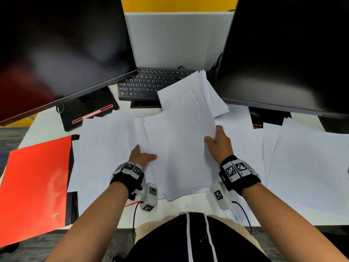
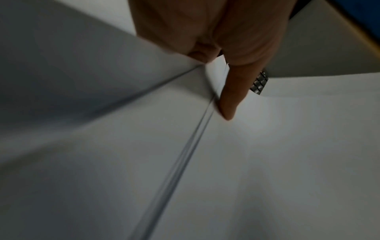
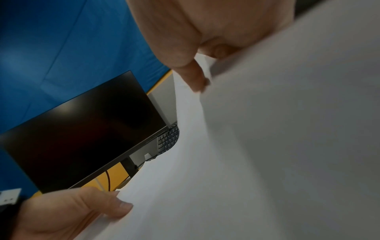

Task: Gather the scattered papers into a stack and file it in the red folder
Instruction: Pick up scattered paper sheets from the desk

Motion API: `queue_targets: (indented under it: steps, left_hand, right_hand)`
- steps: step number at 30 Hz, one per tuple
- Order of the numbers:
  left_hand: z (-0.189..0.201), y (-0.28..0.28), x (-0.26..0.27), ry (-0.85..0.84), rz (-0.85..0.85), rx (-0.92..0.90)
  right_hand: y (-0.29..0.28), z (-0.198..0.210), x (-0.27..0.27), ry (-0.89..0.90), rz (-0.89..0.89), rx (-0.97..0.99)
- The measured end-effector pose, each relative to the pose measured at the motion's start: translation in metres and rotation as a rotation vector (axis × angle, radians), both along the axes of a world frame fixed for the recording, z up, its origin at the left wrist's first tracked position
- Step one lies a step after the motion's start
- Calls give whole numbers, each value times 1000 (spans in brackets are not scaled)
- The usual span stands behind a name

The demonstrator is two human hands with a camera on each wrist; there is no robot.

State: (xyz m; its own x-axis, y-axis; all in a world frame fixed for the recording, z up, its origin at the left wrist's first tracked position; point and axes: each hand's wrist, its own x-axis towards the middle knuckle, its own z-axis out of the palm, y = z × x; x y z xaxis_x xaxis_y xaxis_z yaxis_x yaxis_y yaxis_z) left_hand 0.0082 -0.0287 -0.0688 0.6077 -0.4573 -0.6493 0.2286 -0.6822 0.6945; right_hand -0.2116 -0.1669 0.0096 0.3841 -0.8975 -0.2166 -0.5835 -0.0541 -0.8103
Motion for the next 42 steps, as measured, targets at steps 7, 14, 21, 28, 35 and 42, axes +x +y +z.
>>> queue_targets:
  steps: [7, 14, 21, 28, 35, 42]
  left_hand:
    - [-5, -2, 0, -22, -3, 32]
    - [-9, 3, 2, 3, -17, 92]
    - [8, 3, -7, -72, -61, 125]
    - [15, 7, -10, 259, 172, -98]
    - [24, 12, 0, 360, 282, -244]
    - [35, 14, -4, 371, 315, -210]
  right_hand:
    - [-2, -2, -4, -184, -65, -110]
    - [-11, 24, -7, 101, -77, -478]
    - [-32, 81, -1, 195, -104, -937]
    - [-39, 138, 8, -138, -58, -923]
    - [-50, 110, 8, -398, -197, -554]
    - [-38, -14, -18, -57, -326, -84]
